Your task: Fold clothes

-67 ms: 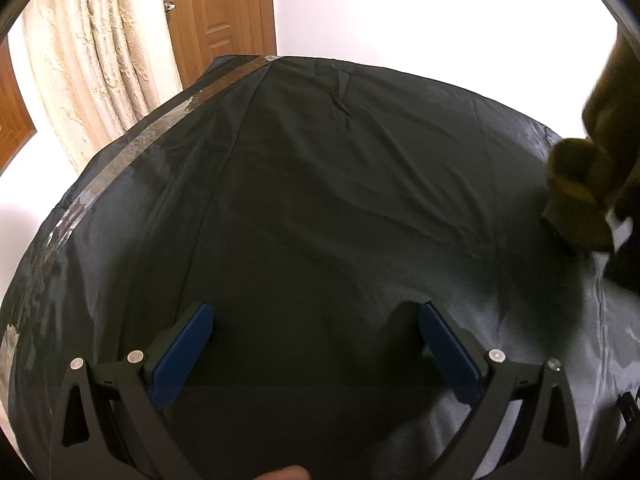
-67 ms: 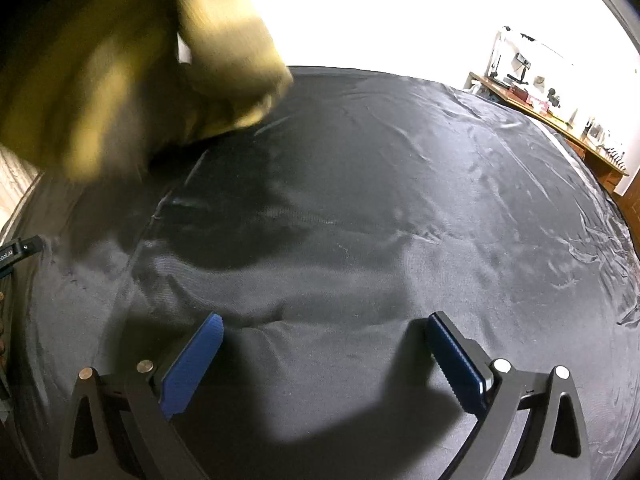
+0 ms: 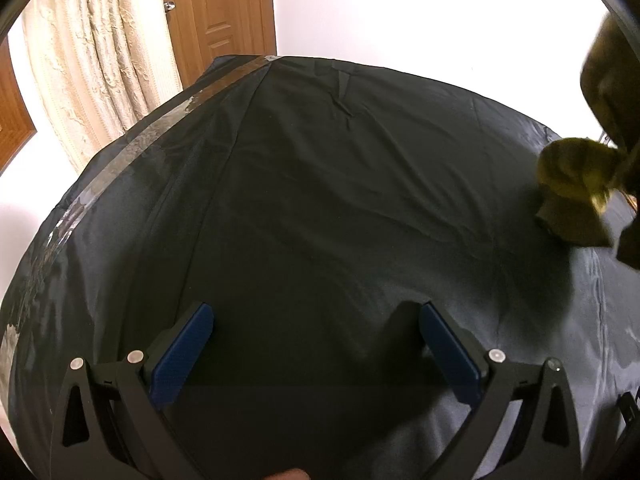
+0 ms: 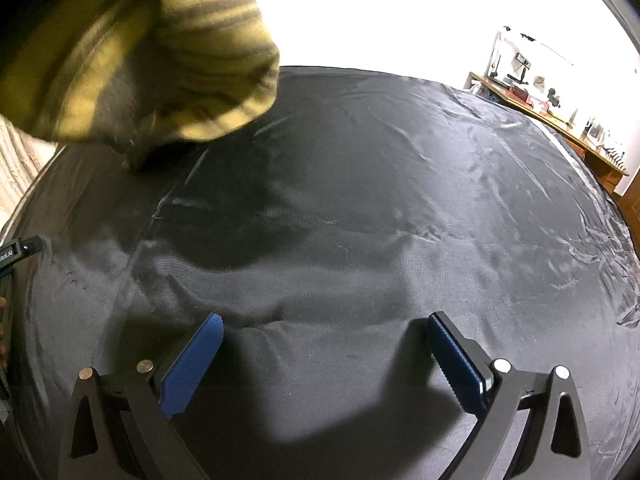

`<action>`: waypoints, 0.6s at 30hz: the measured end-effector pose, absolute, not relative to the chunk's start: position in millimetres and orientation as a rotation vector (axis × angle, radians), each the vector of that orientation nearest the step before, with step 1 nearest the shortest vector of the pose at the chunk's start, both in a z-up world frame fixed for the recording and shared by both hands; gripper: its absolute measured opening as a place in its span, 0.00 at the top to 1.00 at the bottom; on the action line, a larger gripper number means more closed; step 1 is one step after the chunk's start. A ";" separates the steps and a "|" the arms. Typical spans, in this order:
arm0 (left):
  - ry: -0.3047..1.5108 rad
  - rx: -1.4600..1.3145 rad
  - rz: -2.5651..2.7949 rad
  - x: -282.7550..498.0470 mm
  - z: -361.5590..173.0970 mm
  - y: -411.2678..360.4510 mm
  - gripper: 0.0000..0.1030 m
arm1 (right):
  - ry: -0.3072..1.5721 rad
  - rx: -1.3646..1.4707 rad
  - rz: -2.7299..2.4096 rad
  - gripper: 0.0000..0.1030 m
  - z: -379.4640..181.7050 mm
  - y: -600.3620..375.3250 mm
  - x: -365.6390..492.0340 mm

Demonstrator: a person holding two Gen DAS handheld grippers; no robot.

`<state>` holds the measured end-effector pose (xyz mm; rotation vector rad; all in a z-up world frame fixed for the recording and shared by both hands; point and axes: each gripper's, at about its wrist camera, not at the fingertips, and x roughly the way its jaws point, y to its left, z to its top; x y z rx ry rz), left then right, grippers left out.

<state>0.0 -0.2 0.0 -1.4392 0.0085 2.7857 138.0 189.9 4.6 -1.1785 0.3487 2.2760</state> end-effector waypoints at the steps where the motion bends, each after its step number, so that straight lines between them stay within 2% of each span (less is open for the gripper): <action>1: 0.009 -1.439 2.786 0.0 0.0 -0.3 0.00 | 0.346 -1.178 2.276 0.00 4.6 189.8 138.0; 18: 0.010 -1.437 2.789 -0.9 0.3 -1.8 0.00 | 0.346 -1.179 2.275 0.00 4.3 189.4 136.8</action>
